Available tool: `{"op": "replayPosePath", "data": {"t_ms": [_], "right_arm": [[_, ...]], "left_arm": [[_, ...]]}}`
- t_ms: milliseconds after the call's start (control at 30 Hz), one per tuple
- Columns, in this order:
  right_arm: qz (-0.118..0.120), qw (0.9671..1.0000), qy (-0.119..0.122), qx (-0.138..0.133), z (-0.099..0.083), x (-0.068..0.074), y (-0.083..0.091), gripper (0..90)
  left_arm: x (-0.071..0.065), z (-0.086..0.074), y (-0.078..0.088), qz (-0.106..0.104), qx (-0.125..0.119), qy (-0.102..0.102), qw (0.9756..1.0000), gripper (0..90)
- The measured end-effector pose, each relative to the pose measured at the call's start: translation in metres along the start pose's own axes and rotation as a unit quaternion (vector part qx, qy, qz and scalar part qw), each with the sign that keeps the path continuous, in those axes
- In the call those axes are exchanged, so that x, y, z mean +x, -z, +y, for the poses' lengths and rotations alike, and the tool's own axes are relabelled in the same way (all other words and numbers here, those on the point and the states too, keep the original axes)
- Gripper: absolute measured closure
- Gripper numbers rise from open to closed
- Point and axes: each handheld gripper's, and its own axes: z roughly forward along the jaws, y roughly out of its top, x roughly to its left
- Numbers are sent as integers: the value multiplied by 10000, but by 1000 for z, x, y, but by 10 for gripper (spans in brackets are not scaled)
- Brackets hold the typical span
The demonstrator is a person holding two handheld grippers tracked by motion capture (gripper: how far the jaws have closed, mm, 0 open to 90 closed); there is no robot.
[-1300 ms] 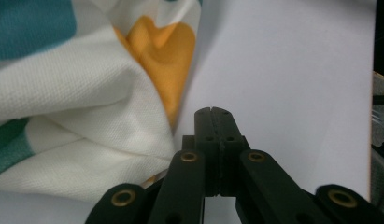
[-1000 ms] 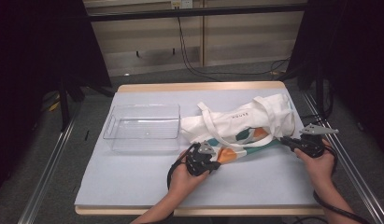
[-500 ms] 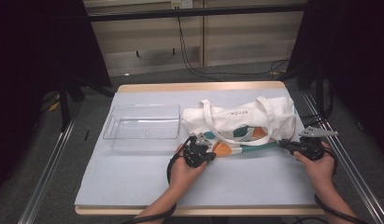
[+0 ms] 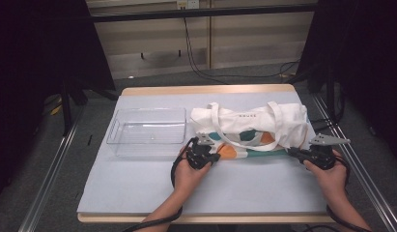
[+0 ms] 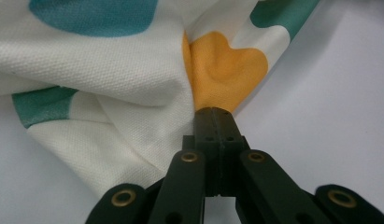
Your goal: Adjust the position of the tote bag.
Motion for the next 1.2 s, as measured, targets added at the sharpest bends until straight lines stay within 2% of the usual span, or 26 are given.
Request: {"op": "replayPosePath", "data": {"t_ms": [100,200,367,400,500,567,600,667,733,900,933,967,1200], "right_arm": [[-7,10000,-11,-8,0,0,0,879],[-9,10000,-48,-74,-1,-1,0,871],[10,9997,-166,-164,0,-2,3,790],[26,9997,-162,-183,0,-2,4,764],[-28,9998,-100,-146,3,0,7,703],[-24,9999,12,-130,3,1,8,657],[-14,9999,14,-112,3,2,9,633],[-40,10000,-19,-70,4,3,11,575],[-27,10000,17,-83,4,3,12,563],[32,9998,-137,-143,7,7,18,445],[32,9998,-137,-143,7,7,18,445],[13,9998,-129,-118,7,9,17,411],[-6,10000,-52,16,9,13,17,325]], "left_arm": [[1,0,1,-46,-93,32,9999,900],[1,2,6,-166,-124,56,9998,856],[0,2,9,-357,-228,220,9989,745],[0,3,10,-368,-180,237,9989,722],[-1,4,12,-453,-215,175,9986,656],[-2,4,12,-506,-255,222,9981,606],[-2,4,14,-504,-192,185,9984,587],[-3,4,15,-500,-268,223,9981,543],[-2,5,19,-471,-263,212,9983,533],[0,5,24,-395,-307,244,9984,446],[0,5,25,-378,-266,230,9987,446],[0,5,26,-360,-294,245,9986,424],[-1,10,29,-358,-430,288,9980,342]]}}
